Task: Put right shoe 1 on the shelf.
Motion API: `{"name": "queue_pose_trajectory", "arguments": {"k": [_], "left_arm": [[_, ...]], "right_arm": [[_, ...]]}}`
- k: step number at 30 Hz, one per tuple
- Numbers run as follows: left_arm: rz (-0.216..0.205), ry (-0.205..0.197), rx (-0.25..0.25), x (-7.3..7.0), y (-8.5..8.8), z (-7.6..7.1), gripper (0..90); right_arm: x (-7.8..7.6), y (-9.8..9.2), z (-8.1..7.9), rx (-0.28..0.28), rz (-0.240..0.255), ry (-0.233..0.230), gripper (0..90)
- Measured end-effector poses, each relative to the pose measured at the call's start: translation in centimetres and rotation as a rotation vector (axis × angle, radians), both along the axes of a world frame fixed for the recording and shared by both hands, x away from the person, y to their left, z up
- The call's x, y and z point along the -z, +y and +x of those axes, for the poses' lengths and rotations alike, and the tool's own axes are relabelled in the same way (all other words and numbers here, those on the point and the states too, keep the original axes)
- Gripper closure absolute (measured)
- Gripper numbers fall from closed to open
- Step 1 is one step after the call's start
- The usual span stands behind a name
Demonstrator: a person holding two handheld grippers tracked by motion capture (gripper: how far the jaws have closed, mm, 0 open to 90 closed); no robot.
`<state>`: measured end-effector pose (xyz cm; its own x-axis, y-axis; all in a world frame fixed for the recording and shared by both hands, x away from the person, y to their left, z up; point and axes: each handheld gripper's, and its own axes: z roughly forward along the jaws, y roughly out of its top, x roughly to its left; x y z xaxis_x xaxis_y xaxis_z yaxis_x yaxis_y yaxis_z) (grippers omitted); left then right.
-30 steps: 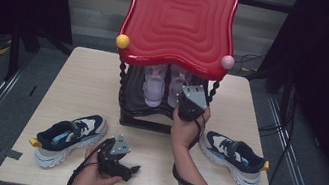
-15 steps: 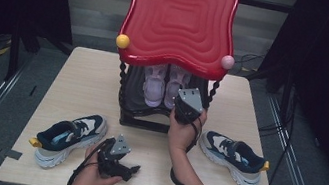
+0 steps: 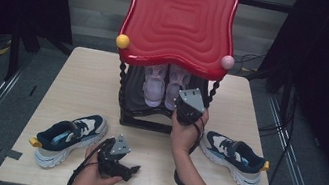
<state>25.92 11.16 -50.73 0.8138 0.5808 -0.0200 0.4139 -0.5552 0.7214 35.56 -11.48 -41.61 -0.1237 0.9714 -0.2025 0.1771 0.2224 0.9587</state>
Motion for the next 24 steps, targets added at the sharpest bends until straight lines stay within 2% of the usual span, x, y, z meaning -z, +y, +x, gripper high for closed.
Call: {"name": "queue_pose_trajectory", "arguments": {"k": [6,16,21,24], "left_arm": [[0.004,0.005,-0.002,0.0,0.0,0.0,14.0],[0.003,0.005,-0.002,0.0,0.0,0.0,14.0],[0.003,0.004,-0.001,0.0,0.0,0.0,14.0],[0.002,0.005,-0.002,0.0,0.0,0.0,14.0]], "right_arm": [[-0.6,-0.4,-0.3,-0.027,0.038,-0.007,67.6],[-1.6,-0.1,-1.6,-0.095,0.046,-0.009,57.4],[-2.2,-0.1,-2.7,-0.137,0.045,-0.021,54.2],[-2.5,-0.2,-3.5,-0.165,0.045,-0.013,51.2]]}}
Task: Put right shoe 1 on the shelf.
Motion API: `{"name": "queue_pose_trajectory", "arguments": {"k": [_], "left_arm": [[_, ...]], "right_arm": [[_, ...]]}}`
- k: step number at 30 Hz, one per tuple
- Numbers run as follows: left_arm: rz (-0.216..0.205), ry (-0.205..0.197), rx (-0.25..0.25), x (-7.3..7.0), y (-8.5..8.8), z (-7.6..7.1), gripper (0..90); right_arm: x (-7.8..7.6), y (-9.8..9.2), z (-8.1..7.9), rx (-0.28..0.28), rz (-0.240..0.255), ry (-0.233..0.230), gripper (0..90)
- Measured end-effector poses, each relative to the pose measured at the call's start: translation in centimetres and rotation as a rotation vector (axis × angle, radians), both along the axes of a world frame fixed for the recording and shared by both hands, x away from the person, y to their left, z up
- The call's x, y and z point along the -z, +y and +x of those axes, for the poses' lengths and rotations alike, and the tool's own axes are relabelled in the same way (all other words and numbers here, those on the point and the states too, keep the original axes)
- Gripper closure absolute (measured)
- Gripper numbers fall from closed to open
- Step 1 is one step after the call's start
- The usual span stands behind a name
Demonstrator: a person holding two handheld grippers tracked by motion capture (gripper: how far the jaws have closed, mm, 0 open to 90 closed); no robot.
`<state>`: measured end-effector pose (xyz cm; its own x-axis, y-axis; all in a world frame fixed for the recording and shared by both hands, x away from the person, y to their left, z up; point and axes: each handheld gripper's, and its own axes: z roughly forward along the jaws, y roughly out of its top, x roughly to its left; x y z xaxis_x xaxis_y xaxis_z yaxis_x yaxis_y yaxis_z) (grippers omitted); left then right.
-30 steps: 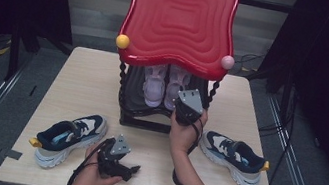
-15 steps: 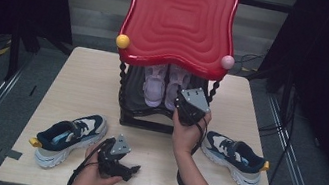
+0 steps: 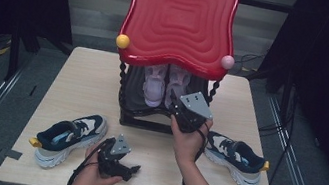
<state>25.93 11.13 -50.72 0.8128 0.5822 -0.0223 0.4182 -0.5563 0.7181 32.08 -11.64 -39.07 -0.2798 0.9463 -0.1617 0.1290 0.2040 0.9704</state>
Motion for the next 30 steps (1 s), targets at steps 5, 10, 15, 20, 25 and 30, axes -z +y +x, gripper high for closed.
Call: {"name": "queue_pose_trajectory", "arguments": {"k": [5,10,15,20,25,30], "left_arm": [[0.0,0.0,0.0,0.0,0.0,0.0,14.0],[0.0,0.0,0.0,0.0,0.0,0.0,14.0],[-0.003,0.0,-0.003,0.0,0.0,0.0,14.0],[-0.004,0.0,-0.004,0.0,0.0,0.0,14.0],[-0.003,0.0,-0.004,0.0,0.0,0.0,14.0],[-0.004,0.0,-0.004,0.0,0.0,0.0,14.0]], "right_arm": [[-0.4,-0.2,-1.2,-0.055,0.014,0.028,43.3],[-0.5,-0.4,-2.2,-0.101,0.014,0.048,39.0],[-0.3,-0.9,-3.1,-0.134,0.009,0.073,35.3],[0.2,-1.7,-4.0,-0.182,0.007,0.095,31.3],[0.9,-2.7,-4.8,-0.228,0.025,0.122,26.2],[1.7,-3.8,-5.3,-0.276,0.041,0.158,22.9]]}}
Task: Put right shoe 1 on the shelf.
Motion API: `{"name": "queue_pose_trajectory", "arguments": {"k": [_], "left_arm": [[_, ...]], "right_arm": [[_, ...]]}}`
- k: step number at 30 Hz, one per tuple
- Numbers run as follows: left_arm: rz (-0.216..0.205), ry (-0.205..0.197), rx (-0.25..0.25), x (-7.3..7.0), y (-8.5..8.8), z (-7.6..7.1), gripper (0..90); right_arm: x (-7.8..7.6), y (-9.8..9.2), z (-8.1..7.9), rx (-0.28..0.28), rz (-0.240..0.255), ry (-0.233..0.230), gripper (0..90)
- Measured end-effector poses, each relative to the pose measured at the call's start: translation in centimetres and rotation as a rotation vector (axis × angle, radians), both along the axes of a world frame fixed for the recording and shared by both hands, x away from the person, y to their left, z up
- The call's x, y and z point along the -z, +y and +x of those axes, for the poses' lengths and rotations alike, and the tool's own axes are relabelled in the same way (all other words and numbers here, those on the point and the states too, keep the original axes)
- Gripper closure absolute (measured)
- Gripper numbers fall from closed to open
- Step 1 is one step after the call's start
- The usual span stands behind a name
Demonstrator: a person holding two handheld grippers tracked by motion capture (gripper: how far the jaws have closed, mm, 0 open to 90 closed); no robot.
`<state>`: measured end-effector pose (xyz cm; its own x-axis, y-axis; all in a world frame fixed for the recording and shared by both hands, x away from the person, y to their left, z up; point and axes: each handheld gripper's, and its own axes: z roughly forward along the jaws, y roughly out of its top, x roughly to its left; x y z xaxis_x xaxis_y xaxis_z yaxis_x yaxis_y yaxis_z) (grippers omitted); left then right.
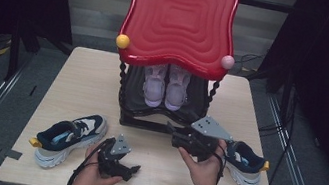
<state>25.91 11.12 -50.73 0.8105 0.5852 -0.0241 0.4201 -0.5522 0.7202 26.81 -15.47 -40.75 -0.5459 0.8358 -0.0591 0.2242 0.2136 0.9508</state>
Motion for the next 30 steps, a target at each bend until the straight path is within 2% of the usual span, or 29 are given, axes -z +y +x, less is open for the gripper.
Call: {"name": "queue_pose_trajectory", "arguments": {"k": [3,12,17,25,30], "left_arm": [[0.001,0.0,0.0,0.0,0.0,0.0,14.0],[0.001,0.0,0.001,0.0,0.0,0.0,14.0],[0.0,0.0,0.0,0.0,0.0,0.0,14.0],[-0.001,0.0,-0.001,0.0,0.0,0.0,14.0],[-0.001,0.0,-0.001,0.0,0.0,0.0,14.0]], "right_arm": [[0.4,-0.5,-0.3,-0.015,0.004,0.02,20.7],[1.7,-1.2,-1.4,-0.073,-0.046,0.052,17.6],[2.7,-1.7,-1.9,-0.082,-0.078,0.075,17.1],[4.2,-2.8,-2.3,-0.115,-0.079,0.118,16.4],[5.2,-3.4,-2.4,-0.127,-0.101,0.151,16.3]]}}
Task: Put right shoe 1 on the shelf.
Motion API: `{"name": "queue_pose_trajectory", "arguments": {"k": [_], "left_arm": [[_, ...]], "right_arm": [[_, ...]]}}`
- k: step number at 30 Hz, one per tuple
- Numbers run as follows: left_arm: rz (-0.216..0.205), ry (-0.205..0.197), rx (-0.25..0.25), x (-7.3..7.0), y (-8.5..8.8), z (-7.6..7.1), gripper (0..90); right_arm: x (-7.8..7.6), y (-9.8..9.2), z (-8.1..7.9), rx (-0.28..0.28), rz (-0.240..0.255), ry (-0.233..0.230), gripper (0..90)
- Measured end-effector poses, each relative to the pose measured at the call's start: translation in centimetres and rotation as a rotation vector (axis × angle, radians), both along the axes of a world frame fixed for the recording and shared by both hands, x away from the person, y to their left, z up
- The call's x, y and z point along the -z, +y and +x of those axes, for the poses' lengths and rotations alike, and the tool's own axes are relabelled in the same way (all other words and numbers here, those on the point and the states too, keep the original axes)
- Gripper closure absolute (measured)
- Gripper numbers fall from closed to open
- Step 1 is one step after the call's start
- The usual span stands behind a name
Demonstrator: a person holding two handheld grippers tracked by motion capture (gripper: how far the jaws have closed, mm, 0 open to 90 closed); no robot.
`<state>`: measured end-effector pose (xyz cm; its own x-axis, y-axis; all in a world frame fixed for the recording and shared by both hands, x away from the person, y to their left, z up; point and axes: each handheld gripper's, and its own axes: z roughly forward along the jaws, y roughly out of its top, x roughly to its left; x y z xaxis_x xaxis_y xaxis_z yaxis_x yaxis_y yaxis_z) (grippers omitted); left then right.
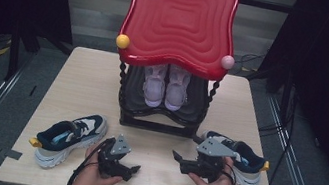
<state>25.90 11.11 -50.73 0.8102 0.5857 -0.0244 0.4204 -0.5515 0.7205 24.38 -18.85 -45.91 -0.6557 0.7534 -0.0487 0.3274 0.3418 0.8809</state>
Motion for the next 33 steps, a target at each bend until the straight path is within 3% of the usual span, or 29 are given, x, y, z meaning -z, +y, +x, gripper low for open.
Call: {"name": "queue_pose_trajectory", "arguments": {"k": [23,33], "left_arm": [[-0.001,0.0,0.0,0.0,0.0,0.0,14.1],[0.0,0.0,0.0,0.0,0.0,0.0,14.1]], "right_arm": [[3.4,-1.5,-1.5,-0.085,-0.054,0.141,16.2],[4.1,-1.7,-1.6,-0.084,-0.078,0.179,15.9]]}}
